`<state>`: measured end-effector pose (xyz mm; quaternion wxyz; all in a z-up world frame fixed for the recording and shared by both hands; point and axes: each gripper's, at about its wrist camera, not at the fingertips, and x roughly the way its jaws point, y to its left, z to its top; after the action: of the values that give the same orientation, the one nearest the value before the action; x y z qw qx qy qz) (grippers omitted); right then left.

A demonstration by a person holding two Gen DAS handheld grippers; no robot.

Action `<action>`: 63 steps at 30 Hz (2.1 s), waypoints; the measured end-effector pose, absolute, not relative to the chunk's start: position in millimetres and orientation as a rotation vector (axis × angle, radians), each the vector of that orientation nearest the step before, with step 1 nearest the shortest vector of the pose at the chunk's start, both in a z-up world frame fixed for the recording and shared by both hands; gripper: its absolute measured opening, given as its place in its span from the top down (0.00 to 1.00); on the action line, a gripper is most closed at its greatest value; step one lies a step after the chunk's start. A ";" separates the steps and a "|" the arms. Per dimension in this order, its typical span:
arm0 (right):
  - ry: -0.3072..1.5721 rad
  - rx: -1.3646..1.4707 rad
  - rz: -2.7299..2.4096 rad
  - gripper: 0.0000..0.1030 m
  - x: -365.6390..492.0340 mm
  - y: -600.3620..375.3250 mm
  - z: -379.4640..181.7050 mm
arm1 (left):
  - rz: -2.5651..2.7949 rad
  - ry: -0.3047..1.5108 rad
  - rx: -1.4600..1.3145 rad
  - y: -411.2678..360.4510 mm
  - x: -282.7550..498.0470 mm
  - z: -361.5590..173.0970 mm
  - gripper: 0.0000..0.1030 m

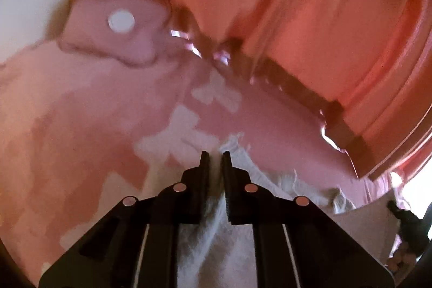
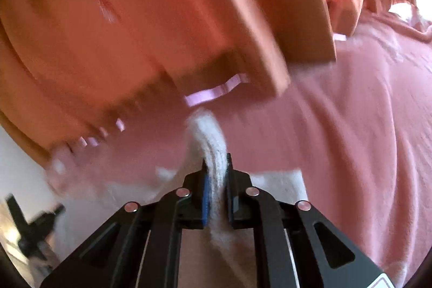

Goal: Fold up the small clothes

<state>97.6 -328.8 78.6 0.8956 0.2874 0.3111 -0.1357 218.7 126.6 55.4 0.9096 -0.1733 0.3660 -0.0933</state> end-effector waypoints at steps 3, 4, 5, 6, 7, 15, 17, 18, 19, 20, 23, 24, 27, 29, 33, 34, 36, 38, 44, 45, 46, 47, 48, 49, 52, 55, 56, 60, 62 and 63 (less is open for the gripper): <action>0.931 0.566 -0.386 0.92 120.5 -337.5 23.1 | -0.149 0.852 -0.294 120.9 232.8 29.0 0.92; 0.956 0.581 -0.387 0.92 121.4 -338.4 14.2 | -0.140 0.887 -0.288 119.5 235.9 19.5 0.92; 0.928 0.578 -0.389 0.91 119.3 -339.3 19.8 | -0.134 0.897 -0.284 119.3 236.2 16.5 0.92; 0.923 0.571 -0.394 0.88 117.8 -339.2 26.8 | -0.132 0.893 -0.281 120.1 236.2 19.0 0.91; 0.899 0.574 -0.414 0.82 113.6 -338.8 36.1 | -0.129 0.886 -0.284 121.2 234.5 24.1 0.91; 0.864 0.400 -0.045 0.80 107.7 -233.0 80.8 | -0.271 0.771 -0.222 87.5 179.4 70.7 0.48; 0.994 0.345 0.057 0.80 117.4 -196.2 56.2 | -0.342 0.849 -0.139 59.7 172.5 55.8 0.48; 1.059 0.292 0.066 0.80 123.2 -182.7 43.2 | -0.346 0.895 -0.086 46.0 171.8 44.4 0.48; 1.070 0.211 0.038 0.80 126.4 -168.6 35.4 | -0.337 0.941 -0.032 34.8 172.3 32.3 0.48; 1.046 0.169 0.021 0.80 125.8 -161.6 38.2 | -0.321 0.961 -0.002 28.6 172.9 24.9 0.48; 0.989 0.200 0.043 0.80 120.4 -158.1 52.3 | -0.296 0.925 0.062 18.8 167.2 25.1 0.47; 0.987 0.234 0.043 0.80 119.8 -161.7 51.3 | -0.300 0.922 0.052 19.7 165.6 26.4 0.46; 1.063 0.208 0.015 0.82 124.1 -160.2 31.1 | -0.295 0.935 0.039 22.1 165.8 22.9 0.44; 1.027 0.213 0.019 0.81 122.2 -159.2 39.9 | -0.283 0.926 0.056 20.1 163.5 23.9 0.44; 0.995 0.247 0.083 0.79 122.8 -153.5 45.9 | -0.279 0.925 0.055 17.7 166.2 22.4 0.39; 1.037 0.224 0.061 0.79 129.9 -149.8 34.8 | -0.276 0.925 0.059 16.3 166.5 21.6 0.38; 1.025 0.197 0.048 0.79 137.4 -144.0 29.0 | -0.265 0.920 0.078 12.0 166.5 21.1 0.35; 1.009 0.182 0.052 0.79 137.9 -143.1 39.0 | -0.257 0.912 0.092 9.3 165.7 20.0 0.34; 0.825 0.312 -0.240 0.39 124.3 -229.9 74.9 | -0.243 0.884 -0.026 38.3 173.8 37.0 0.34; 0.822 0.330 -0.317 0.39 123.4 -251.1 73.2 | -0.207 0.875 -0.056 50.5 179.8 39.6 0.34; 0.826 0.336 -0.353 0.39 123.9 -261.9 71.8 | -0.175 0.874 -0.081 60.9 185.6 40.8 0.33; 0.837 0.347 -0.402 0.39 123.7 -278.6 67.0 | -0.151 0.877 -0.099 68.7 190.6 40.8 0.31; 0.853 0.366 -0.429 0.39 122.7 -290.9 61.6 | -0.112 0.885 -0.130 81.5 198.9 39.2 0.31; 0.871 0.392 -0.442 0.39 122.4 -300.7 55.7 | -0.089 0.895 -0.155 90.1 204.6 37.1 0.31; 0.962 0.482 -0.408 0.44 124.2 -318.9 32.2 | -0.044 0.935 -0.216 108.3 219.2 27.5 0.32; 0.975 0.508 -0.339 0.92 125.6 -316.1 28.2 | -0.048 0.948 -0.257 114.3 223.6 20.6 0.45; 0.935 0.496 -0.348 0.92 122.7 -314.0 37.9 | -0.060 0.945 -0.264 114.3 223.9 20.1 0.57; 0.753 0.486 -0.344 0.92 106.6 -311.0 70.3 | -0.098 0.924 -0.234 106.0 223.1 22.6 0.80; 0.842 0.494 -0.400 0.92 111.9 -322.9 49.0 | -0.089 0.928 -0.208 104.0 225.1 18.4 0.80; 0.906 0.516 -0.420 0.92 114.0 -330.0 33.2 | -0.085 0.931 -0.207 104.6 226.5 16.0 0.80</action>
<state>114.0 -330.0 33.2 0.8461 0.2447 0.4296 -0.1993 226.5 104.6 16.0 0.8875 -0.0997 0.4481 -0.0407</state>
